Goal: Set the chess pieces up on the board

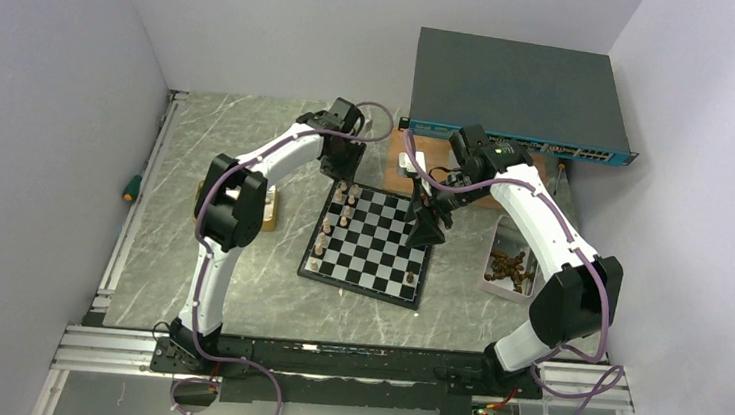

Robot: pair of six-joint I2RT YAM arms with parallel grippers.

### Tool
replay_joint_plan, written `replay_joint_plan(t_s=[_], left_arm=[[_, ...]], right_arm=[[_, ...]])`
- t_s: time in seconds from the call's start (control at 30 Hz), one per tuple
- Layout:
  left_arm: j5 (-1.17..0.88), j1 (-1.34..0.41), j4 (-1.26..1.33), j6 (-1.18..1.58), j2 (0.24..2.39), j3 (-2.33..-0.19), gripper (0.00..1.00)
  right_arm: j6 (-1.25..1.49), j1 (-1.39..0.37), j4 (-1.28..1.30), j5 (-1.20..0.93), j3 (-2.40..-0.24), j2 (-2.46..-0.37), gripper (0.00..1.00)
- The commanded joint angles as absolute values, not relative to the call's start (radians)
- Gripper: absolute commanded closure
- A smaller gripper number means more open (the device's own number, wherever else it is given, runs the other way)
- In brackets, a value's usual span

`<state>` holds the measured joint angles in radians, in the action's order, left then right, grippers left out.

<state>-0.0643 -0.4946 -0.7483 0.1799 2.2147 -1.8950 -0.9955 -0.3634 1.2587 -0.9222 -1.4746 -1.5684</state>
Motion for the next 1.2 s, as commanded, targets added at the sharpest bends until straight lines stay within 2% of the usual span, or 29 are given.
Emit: replay_joint_plan(t_s=[0.0,0.27,0.43,0.7,0.83,1.17], left_arm=[[-0.096,-0.500,-0.732,0.191,2.094,-1.924,0.51],[-0.076,-0.494,-0.568,0.203,1.761,-1.646,0.17],[-0.029,-0.494,-0.515,0.201,1.507,-1.497,0.01],[0.062,-0.489,-0.481,0.229,1.220,-1.316,0.00],[0.096,-0.484,-0.473,0.232,1.127,-1.264,0.00],[0.098,-0.474,-0.480,0.222,1.023,-1.210,0.00]], right_arm=[[-1.017,-0.357,1.255,-0.951,-1.482,-1.524,0.30],[-0.964,-0.355,1.259,-0.867,-1.466,-1.445,0.30],[-0.862,-0.293,1.216,-0.810,-1.425,-1.347,0.27],[-0.774,-0.094,1.201,-0.747,-1.305,-1.166,0.14],[-0.718,-0.006,1.173,-0.671,-1.271,-1.063,0.01],[-0.377,0.179,0.980,-0.476,-1.245,-0.980,0.00]])
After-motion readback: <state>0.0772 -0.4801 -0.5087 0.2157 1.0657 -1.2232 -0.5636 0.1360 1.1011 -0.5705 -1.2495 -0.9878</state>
